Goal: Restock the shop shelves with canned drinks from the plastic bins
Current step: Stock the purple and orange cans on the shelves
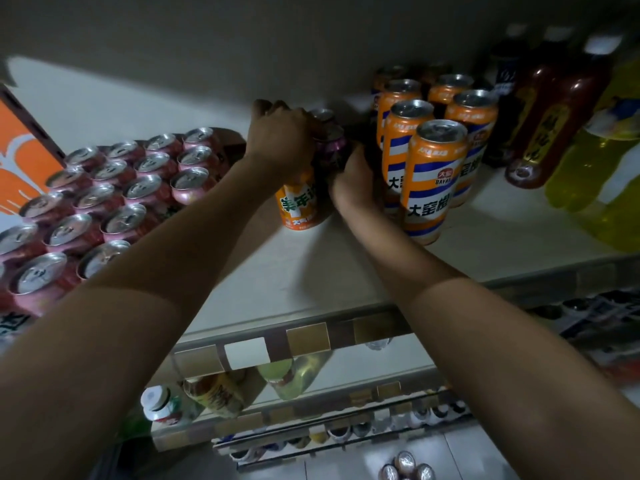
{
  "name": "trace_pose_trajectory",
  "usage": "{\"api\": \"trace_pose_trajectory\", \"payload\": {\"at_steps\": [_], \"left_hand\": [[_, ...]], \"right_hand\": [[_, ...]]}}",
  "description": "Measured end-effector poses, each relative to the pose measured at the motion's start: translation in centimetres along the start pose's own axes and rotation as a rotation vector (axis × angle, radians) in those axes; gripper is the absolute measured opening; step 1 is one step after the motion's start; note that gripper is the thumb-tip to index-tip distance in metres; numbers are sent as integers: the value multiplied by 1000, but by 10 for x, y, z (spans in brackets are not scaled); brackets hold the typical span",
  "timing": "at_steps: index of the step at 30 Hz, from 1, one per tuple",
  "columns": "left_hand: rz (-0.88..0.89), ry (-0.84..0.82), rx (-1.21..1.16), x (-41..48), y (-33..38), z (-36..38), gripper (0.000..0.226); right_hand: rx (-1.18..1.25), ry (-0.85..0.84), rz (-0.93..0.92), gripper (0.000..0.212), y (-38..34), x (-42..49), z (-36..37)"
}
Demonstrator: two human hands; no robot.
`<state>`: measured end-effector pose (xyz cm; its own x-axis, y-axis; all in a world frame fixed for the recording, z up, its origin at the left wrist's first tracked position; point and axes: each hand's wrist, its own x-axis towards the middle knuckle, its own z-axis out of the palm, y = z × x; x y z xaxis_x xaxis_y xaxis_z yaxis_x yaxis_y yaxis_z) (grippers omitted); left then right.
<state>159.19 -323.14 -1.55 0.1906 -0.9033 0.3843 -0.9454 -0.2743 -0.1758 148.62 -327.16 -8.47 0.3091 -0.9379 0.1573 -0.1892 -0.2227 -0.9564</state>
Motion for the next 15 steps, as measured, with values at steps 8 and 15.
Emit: {"api": "trace_pose_trajectory", "payload": {"at_steps": [8, 15], "left_hand": [[-132, 258, -638, -43, 13, -20, 46], [-263, 260, -1400, -112, 76, -42, 49]], "right_hand": [[132, -33, -51, 51, -15, -38, -13], [245, -32, -178, 60, -23, -96, -61]]}}
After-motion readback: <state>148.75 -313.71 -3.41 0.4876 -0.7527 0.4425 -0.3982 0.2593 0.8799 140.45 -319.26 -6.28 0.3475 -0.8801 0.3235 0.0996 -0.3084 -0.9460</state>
